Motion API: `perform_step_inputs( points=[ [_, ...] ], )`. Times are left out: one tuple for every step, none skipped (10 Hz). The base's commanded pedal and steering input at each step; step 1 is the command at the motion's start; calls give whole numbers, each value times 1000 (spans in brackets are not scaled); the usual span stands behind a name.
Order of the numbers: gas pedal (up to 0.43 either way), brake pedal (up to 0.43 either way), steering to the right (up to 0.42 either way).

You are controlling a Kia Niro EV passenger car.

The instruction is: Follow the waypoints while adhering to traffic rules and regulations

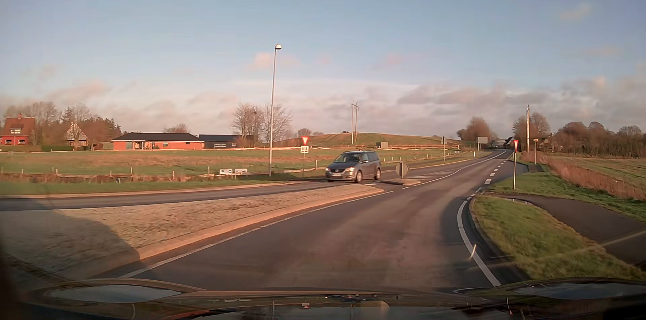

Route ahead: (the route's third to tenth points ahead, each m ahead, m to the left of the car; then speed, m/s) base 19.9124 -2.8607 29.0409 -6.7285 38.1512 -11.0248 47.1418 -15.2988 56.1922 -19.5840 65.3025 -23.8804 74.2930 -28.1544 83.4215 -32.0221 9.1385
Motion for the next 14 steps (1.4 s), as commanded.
perform_step_inputs(
  points=[
    [220,0,127],
    [220,0,127],
    [228,0,125],
    [240,0,121],
    [240,0,118],
    [240,0,114],
    [240,0,112],
    [240,0,109],
    [240,0,104],
    [240,0,97],
    [240,0,96],
    [240,0,95],
    [240,0,93],
    [240,0,85]
  ],
)
